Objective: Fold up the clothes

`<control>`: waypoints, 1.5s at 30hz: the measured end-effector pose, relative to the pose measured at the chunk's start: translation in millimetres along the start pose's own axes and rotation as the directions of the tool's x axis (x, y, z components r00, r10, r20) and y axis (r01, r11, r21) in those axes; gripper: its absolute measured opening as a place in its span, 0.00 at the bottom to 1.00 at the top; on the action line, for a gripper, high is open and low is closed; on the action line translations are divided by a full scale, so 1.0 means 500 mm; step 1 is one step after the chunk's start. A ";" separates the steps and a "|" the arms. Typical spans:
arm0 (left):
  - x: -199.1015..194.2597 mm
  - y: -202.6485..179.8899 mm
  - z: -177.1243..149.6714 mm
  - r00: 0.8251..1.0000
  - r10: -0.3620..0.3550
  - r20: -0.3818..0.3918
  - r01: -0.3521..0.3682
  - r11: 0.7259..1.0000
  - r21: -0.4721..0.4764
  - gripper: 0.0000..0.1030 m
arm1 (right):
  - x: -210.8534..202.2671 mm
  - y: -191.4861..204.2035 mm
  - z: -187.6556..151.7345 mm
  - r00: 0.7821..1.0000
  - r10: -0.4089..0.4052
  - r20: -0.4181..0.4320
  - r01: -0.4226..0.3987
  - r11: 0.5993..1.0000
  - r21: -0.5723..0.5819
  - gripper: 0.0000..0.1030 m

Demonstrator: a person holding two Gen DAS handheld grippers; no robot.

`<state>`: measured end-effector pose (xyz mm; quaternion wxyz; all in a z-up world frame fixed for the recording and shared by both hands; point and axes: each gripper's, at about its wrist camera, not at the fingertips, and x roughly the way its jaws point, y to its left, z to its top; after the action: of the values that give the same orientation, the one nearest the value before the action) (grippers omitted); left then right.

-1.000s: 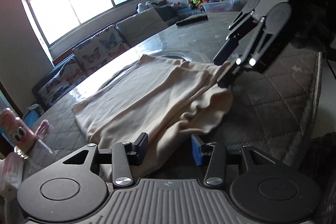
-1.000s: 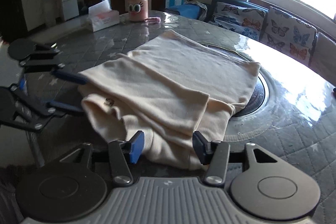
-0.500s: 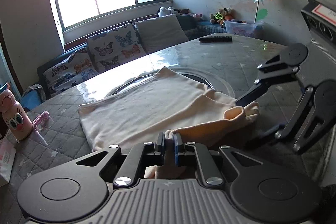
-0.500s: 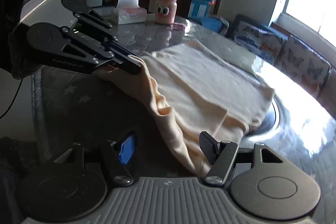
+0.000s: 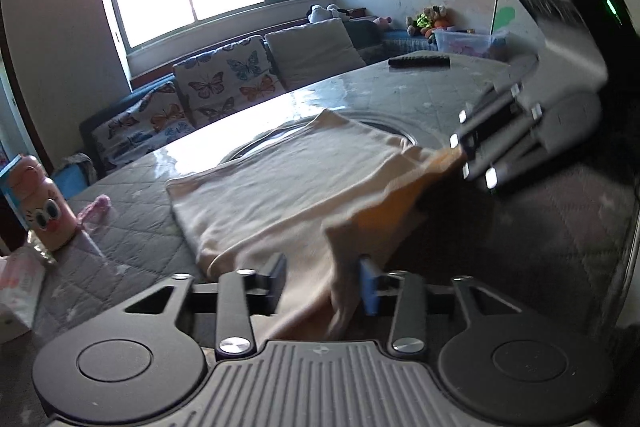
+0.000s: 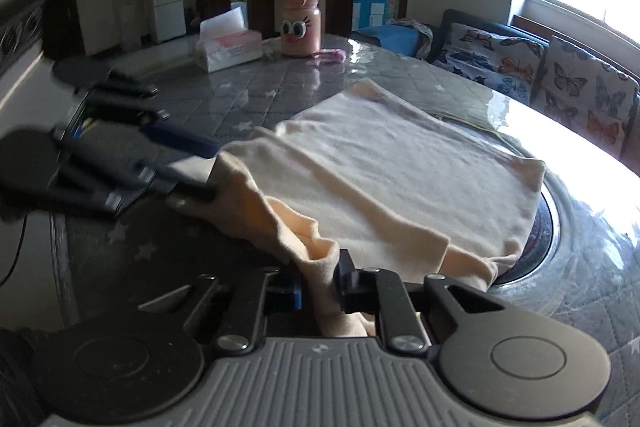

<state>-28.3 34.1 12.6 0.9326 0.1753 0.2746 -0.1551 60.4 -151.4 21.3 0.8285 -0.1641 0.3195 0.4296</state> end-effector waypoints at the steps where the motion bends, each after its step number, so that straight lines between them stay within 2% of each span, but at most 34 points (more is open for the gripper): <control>1: 0.001 -0.004 -0.006 1.000 0.014 -0.006 -0.014 1.000 0.019 0.47 | -0.002 -0.003 0.004 1.000 0.001 0.006 -0.001 1.000 0.007 0.13; 9: 0.024 -0.030 -0.035 0.995 0.098 -0.006 -0.096 0.982 0.163 0.44 | -0.006 -0.016 0.027 0.999 -0.005 0.034 0.003 0.999 0.049 0.12; 10: 0.028 -0.030 -0.037 0.995 0.104 -0.007 -0.101 0.980 0.174 0.32 | -0.006 -0.017 0.028 0.999 -0.007 0.035 0.005 0.999 0.054 0.11; 13: 0.030 -0.023 -0.040 0.995 0.101 -0.006 -0.098 0.979 0.178 0.16 | -0.007 -0.017 0.023 0.999 -0.016 0.045 0.013 0.998 0.067 0.09; 15: 0.022 -0.019 -0.036 0.995 0.095 0.003 -0.095 0.980 0.177 0.13 | -0.009 -0.015 0.018 0.998 -0.023 0.051 0.019 0.997 0.072 0.08; 23: -0.054 -0.014 -0.015 0.998 0.052 0.043 -0.058 0.990 0.132 0.12 | -0.060 0.004 0.015 0.995 -0.013 0.096 0.008 0.999 0.052 0.07; 28: -0.133 -0.032 -0.028 0.999 0.020 0.044 -0.025 0.992 0.123 0.12 | -0.120 0.038 0.000 0.994 0.026 0.107 -0.028 0.999 0.016 0.07; 34: -0.232 -0.062 -0.054 0.998 -0.019 0.053 0.016 0.998 0.061 0.12 | -0.212 0.108 -0.032 0.989 0.092 0.116 -0.091 0.996 -0.020 0.07; 39: -0.237 -0.053 -0.044 0.998 0.001 0.062 -0.004 0.999 0.046 0.12 | -0.228 0.128 -0.023 0.990 0.103 0.101 -0.098 0.994 -0.051 0.07; 45: -0.188 0.004 0.007 0.997 0.028 0.076 -0.028 1.000 0.001 0.12 | -0.205 0.095 0.034 0.990 0.080 0.115 -0.075 0.996 -0.046 0.07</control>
<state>-101.2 52.5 68.8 0.9443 0.1741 0.2361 -0.1489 -15.8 -176.9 102.6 0.8249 -0.1433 0.2674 0.4769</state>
